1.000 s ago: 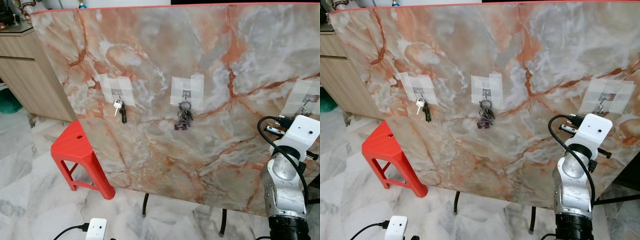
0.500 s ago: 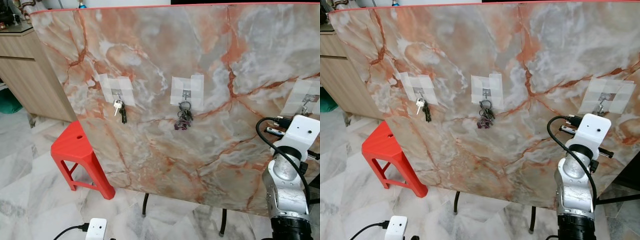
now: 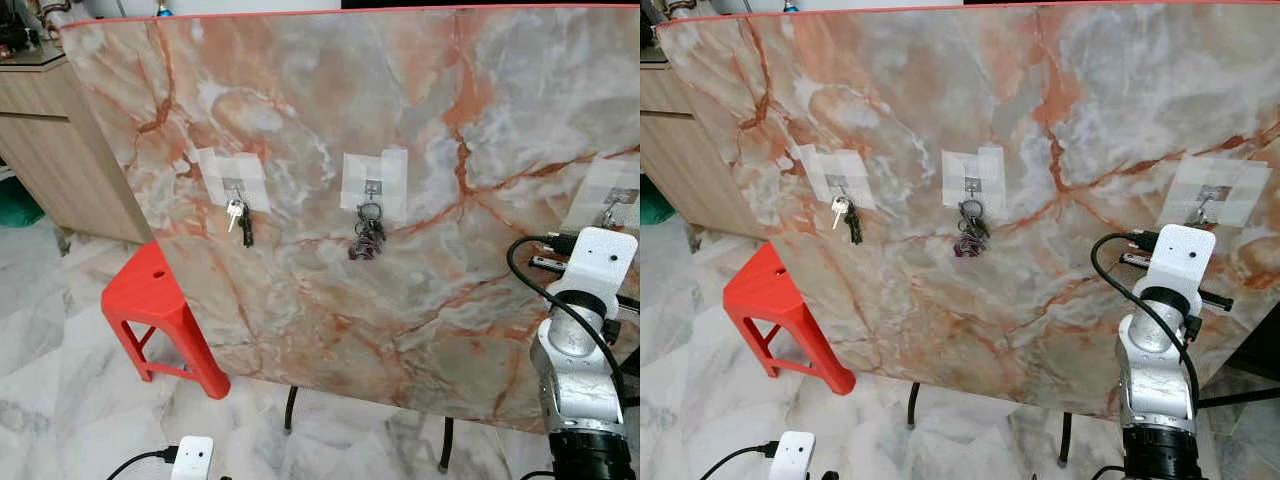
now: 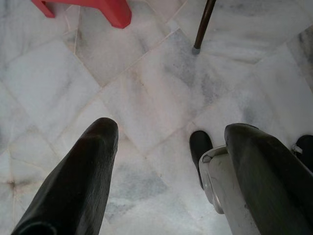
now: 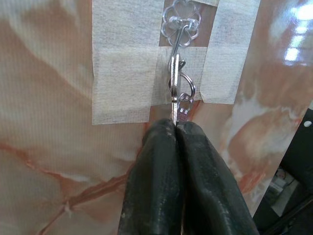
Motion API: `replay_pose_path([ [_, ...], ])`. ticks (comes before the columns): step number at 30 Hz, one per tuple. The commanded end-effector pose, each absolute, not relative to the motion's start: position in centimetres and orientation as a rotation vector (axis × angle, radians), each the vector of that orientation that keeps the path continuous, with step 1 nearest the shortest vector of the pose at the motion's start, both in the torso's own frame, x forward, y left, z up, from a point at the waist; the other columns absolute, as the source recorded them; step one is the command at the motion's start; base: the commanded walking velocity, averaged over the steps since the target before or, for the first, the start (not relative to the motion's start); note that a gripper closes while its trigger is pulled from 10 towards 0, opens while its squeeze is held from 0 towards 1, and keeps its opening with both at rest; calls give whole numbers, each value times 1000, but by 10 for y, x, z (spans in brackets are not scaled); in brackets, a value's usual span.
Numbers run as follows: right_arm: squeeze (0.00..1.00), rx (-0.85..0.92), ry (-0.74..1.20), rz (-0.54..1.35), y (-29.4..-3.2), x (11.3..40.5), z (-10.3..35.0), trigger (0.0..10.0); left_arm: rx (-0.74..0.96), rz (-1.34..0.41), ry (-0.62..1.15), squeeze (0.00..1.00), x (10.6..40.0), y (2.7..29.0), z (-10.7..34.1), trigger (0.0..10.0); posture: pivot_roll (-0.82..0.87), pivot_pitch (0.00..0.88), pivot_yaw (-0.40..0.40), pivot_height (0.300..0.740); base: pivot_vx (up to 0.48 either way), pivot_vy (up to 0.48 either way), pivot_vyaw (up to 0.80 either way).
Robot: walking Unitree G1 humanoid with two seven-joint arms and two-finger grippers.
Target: Hang keys on a hook
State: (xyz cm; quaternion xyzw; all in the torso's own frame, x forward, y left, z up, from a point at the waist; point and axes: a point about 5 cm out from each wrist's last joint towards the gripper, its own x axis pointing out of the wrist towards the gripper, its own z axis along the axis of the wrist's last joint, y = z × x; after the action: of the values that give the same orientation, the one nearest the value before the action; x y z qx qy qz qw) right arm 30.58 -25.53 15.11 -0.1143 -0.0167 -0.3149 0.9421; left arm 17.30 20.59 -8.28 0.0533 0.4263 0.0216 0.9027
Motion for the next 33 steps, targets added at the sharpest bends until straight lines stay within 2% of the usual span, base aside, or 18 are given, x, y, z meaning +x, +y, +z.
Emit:
replay_pose_path([
  [1,0,-254,-41,-619,-251,310,156,10000,117,57,896,0,171,211,-83,10000,-49,0,65,727,0,0,0],
  [5,0,-255,-32,-621,-252,309,154,10000,116,58,896,0,171,210,-83,10000,-49,0,65,727,0,0,0],
  [6,188,-254,-31,-621,-252,309,154,10000,116,58,896,0,171,210,-83,10000,-49,0,65,727,0,0,0],
  [7,431,-248,-31,-620,-252,308,154,10000,117,57,896,0,171,210,-83,10000,-49,0,65,727,0,0,0],
  [8,431,-248,-31,-620,-252,308,154,10000,117,57,896,0,171,210,-83,10000,-49,0,65,727,0,0,0],
  [9,898,-246,-30,-620,-252,308,153,10000,118,57,896,0,171,210,-83,10000,-49,0,65,727,0,0,0],
  [19,855,-228,-14,-592,-248,306,147,10000,119,57,896,0,171,210,-83,10000,-49,0,65,727,0,0,0],
  [21,47,-226,-6,-580,-246,304,144,10000,120,55,896,0,171,210,-83,10000,-49,0,65,727,0,0,0],
  [22,0,-223,-1,-571,-245,303,142,10000,121,54,896,0,172,210,-83,10000,-50,0,64,727,0,0,0],
  [27,0,-138,26,-467,-234,297,125,10000,119,56,895,0,172,210,-83,10000,-49,0,62,727,0,0,0],
  [33,0,-66,229,-350,-222,285,72,10000,120,54,895,0,172,210,-83,10000,-57,0,61,727,0,0,0],
])
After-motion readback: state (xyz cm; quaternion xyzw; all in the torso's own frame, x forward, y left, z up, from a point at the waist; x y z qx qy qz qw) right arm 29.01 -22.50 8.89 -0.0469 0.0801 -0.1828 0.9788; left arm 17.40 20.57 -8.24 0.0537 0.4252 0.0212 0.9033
